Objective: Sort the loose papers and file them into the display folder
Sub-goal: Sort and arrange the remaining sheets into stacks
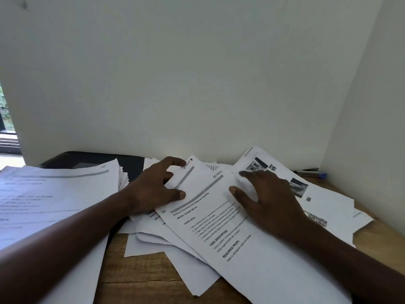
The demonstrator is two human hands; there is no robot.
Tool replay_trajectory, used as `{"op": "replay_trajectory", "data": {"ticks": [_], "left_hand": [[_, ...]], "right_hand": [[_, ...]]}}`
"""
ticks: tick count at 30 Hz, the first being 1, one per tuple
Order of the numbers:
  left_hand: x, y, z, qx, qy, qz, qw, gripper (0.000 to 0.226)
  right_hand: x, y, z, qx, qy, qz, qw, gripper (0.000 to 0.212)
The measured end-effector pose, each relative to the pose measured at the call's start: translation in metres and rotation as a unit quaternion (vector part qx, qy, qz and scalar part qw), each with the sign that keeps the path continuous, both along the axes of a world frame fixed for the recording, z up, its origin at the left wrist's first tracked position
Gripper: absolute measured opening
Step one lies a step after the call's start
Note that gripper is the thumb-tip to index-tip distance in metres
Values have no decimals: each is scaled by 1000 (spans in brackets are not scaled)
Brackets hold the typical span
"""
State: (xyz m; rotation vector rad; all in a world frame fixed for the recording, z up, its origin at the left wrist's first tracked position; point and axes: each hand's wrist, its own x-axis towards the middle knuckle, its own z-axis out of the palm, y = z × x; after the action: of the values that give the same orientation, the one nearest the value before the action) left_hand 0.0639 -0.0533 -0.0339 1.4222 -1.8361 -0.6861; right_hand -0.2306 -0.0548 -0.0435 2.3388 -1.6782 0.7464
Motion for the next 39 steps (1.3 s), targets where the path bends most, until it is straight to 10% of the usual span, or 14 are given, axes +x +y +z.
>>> {"op": "replay_trajectory", "data": {"ticks": [6,28,39], "left_hand": [[0,4,4,0,24,-26,999,63],[-2,3,3,42,50,-18,998,43],[0,0,2,18,-3,-12,1000,27]], "right_hand": [[-7,-11,-11,55,-152,-16,987,64],[-3,-1,-11,-32,-139,52,988,28],[14,25,6,-104,38,291,950,21]]}}
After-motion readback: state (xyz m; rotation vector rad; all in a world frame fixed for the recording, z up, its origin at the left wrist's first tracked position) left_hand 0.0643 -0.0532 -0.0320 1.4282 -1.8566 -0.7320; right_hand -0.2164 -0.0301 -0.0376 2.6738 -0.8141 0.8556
